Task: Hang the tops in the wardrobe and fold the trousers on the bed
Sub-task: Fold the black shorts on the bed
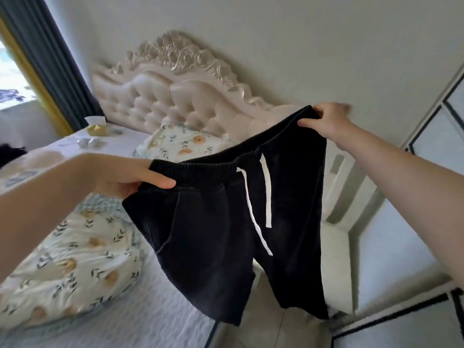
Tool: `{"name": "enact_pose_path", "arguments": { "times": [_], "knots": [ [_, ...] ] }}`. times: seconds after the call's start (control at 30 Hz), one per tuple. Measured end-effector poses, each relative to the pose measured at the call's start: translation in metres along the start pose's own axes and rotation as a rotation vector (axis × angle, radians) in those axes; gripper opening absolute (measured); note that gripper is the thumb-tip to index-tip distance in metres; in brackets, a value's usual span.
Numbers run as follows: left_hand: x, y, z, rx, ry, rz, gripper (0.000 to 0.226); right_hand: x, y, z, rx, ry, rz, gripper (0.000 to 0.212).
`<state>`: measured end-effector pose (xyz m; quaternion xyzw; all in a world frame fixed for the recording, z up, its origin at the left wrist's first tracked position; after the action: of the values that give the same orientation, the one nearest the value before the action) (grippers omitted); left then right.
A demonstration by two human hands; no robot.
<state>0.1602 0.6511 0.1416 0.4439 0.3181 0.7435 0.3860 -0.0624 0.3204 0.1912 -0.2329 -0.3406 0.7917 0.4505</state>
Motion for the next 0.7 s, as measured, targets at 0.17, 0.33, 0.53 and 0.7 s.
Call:
{"name": "enact_pose_path", "arguments": {
  "times": [0.17, 0.33, 0.53, 0.7],
  "knots": [
    [0.015, -0.107, 0.021, 0.172, 0.087, 0.13, 0.039, -0.017, -0.005, -0.128, 0.068, -0.184, 0.061, 0.017],
    [0.021, -0.209, 0.03, 0.356, 0.216, 0.213, 0.081, -0.027, 0.0, -0.252, 0.069, -0.309, 0.111, 0.031],
    [0.026, -0.302, 0.037, 0.496, 0.295, 0.361, 0.031, -0.03, -0.024, -0.375, 0.099, -0.403, 0.167, 0.036],
    [0.027, -0.369, 0.059, 0.467, 0.467, 0.453, 0.04, -0.03, -0.041, -0.465, 0.139, -0.459, 0.212, 0.017]
  ]
}}
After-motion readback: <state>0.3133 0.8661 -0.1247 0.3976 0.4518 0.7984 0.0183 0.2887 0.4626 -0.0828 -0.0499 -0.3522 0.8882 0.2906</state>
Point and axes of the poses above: each hand's wrist, its own x-axis away from the middle knuckle, its own z-axis out of the back of the hand, y = z × x, the point moved 5 cm from there along -x, towards the middle knuckle, and after that the axes turned 8 degrees about -z, right-handed, at the moved point
